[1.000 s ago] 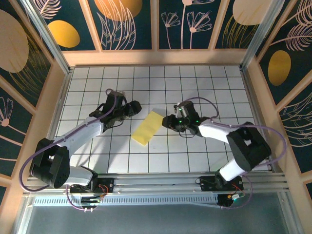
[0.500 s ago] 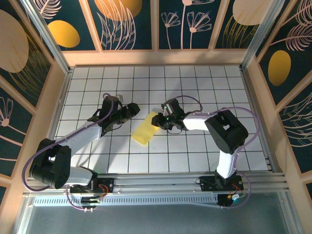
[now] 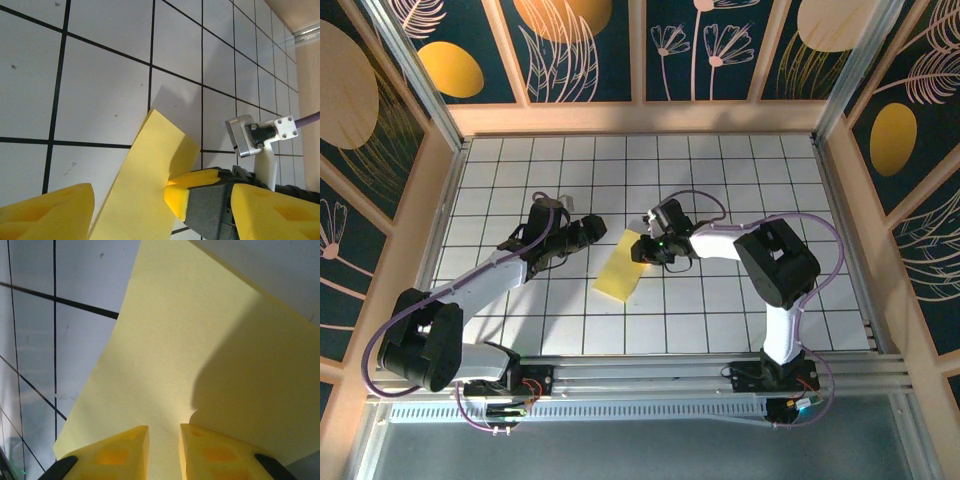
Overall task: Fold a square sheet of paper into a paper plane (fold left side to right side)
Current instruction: Rotate the paper at the center of the table.
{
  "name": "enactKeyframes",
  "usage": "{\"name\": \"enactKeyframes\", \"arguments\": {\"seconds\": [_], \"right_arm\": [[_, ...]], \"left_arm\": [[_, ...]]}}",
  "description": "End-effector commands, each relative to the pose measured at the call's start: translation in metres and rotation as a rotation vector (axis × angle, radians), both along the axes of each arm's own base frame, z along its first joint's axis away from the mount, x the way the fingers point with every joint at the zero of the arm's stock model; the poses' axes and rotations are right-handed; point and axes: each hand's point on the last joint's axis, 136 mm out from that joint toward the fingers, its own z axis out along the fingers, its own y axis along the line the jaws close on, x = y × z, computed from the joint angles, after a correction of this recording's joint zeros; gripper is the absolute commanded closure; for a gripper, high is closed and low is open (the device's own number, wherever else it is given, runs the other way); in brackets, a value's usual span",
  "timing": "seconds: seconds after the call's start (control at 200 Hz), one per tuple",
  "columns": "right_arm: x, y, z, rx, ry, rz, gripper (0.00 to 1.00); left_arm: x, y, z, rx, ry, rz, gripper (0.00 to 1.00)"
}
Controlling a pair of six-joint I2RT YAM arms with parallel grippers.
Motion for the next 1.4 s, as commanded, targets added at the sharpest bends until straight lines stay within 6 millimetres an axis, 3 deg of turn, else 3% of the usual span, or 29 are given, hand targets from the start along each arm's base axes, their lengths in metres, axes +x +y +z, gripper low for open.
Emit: {"name": "enactKeyframes", "arguments": {"seconds": [0.0,0.255,0.61,0.741,0.891,1.031,1.186,1.391], "right_arm": [[-0.016,-0.034,-0.033,-0.155,0.039,0.118,0.77],[0.0,-0.054,-0.029,-0.19,-0.037,0.266,0.78],[0.012,-0.044,-0.029,-0.2,-0.106,0.419,0.78],[0.023,-0.036,-0.007,-0.167,-0.161,0.404,0.76],[0.035,-0.022,0.04,-0.084,-0.261,0.372,0.67],[0.039,-0.025,0.07,-0.077,-0.34,0.334,0.59],[0.032,-0.043,0.08,-0.161,-0.413,0.276,0.55],[-0.003,-0.053,0.081,-0.303,-0.579,0.264,0.45]], "left_arm": [[-0.002,0.001,0.009,0.014,-0.025,-0.03,0.28],[-0.014,-0.017,-0.005,-0.038,0.037,-0.139,0.3],[-0.03,-0.03,-0.034,-0.091,0.145,-0.216,0.39],[-0.031,-0.03,-0.04,-0.091,0.159,-0.213,0.39],[-0.03,-0.032,-0.043,-0.112,0.164,-0.202,0.4],[-0.028,-0.038,-0.046,-0.131,0.175,-0.213,0.42],[-0.022,-0.051,-0.052,-0.135,0.194,-0.245,0.45],[-0.004,-0.076,-0.049,-0.136,0.181,-0.31,0.5]]}}
